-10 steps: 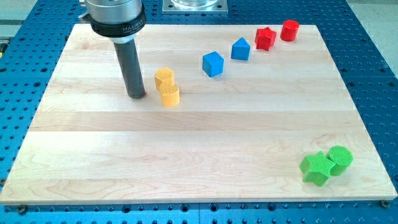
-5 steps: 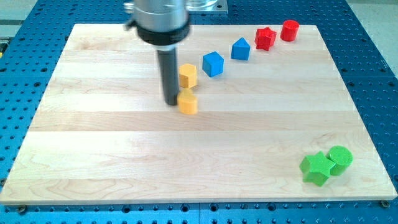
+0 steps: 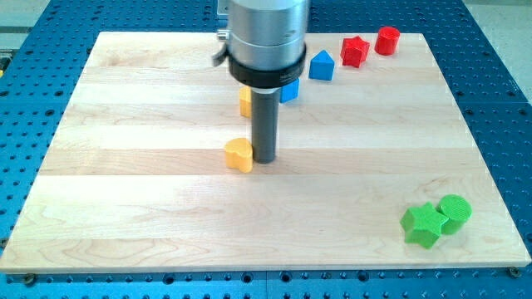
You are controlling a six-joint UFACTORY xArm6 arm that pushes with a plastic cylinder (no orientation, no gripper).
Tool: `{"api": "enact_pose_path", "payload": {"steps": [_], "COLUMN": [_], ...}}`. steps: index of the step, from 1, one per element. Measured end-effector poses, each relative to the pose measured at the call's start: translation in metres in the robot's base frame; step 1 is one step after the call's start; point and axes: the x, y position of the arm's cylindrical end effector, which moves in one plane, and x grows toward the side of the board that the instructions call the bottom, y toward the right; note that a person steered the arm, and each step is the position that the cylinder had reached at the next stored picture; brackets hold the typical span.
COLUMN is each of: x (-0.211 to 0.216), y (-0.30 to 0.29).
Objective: Place the yellow blocks in the diagonal line of blocks
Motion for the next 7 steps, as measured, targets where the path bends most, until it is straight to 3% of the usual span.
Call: {"api": "enact_pose_path", "payload": {"steps": [1, 3, 5, 6, 7], "x": [0.046, -0.014, -0.024, 0.033, 0.026], "y": [0.002, -0.024, -0.042, -0.052, -0.093]}}
